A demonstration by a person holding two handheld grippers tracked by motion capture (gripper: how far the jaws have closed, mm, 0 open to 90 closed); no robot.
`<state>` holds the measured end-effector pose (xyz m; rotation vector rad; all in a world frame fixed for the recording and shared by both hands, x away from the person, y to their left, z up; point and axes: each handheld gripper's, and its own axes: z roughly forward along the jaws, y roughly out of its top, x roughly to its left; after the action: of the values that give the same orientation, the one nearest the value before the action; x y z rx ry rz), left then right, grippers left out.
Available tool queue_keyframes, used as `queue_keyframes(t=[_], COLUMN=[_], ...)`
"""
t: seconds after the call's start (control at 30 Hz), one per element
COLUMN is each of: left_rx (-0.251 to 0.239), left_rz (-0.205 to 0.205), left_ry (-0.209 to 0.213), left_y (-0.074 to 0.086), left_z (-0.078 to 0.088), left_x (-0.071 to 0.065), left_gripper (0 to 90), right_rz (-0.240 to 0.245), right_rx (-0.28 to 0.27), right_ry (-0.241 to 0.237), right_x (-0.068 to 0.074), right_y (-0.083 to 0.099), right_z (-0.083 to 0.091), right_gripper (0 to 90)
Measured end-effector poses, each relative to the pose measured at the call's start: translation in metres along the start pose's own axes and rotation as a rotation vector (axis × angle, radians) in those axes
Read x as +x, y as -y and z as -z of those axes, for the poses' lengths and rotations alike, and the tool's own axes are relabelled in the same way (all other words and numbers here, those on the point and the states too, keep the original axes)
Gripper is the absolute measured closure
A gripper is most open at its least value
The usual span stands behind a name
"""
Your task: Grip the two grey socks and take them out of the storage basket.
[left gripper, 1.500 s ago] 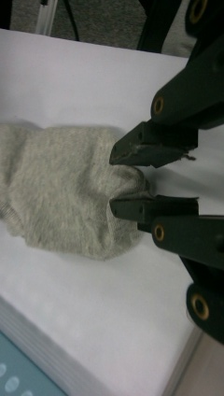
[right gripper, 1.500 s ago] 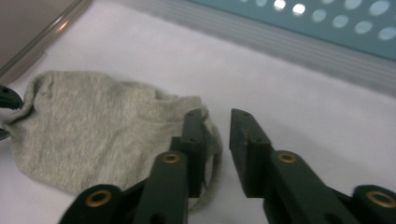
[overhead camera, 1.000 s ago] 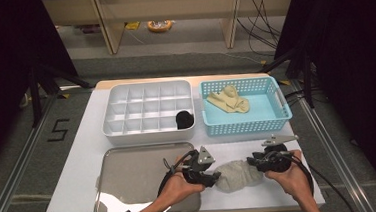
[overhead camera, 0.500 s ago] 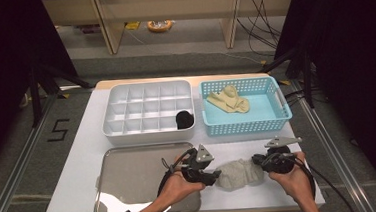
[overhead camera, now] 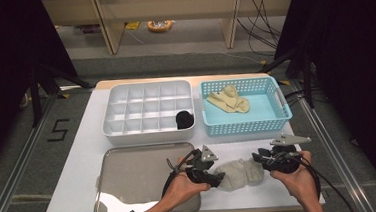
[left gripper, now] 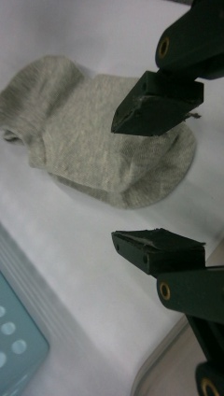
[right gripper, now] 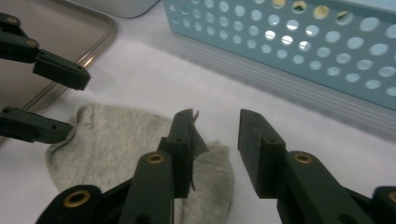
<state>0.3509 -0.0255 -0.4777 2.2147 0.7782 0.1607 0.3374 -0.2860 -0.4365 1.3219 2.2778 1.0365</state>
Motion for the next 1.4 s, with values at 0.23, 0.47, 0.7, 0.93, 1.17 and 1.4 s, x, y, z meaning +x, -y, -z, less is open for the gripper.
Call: queue_keyframes(t=[0.23,0.47,0.7,0.93,1.17,1.4], left_rx=[0.022,0.034,0.040,0.035,0.020,0.029], left_rz=[-0.023,-0.019,-0.025,-0.039,-0.042,-0.003], left_ry=[-0.012,-0.011,0.015,0.045,0.096,0.152], left_y=[0.004,0.006,0.006,0.008,0.008,0.006], left_z=[-0.005,-0.006,-0.007,-0.007,-0.007,-0.002], left_x=[0.001,-0.004,-0.006,-0.008,-0.003,0.002], left_gripper=[39.4,46.7,52.1,64.5,75.6,78.6], right_rz=[0.056,0.073,0.077,0.056,0.077,0.077], right_rx=[0.015,0.010,0.019,0.034,0.026,0.019], right_ry=[-0.016,-0.036,-0.044,-0.042,-0.046,-0.051], right_x=[0.003,0.005,0.009,0.012,0.013,0.014], right_y=[0.003,0.004,0.004,0.004,0.005,0.004], right_z=[-0.009,-0.011,-0.012,-0.012,-0.013,-0.013], right_gripper=[64.5,62.9,62.3,61.9,62.1,62.0])
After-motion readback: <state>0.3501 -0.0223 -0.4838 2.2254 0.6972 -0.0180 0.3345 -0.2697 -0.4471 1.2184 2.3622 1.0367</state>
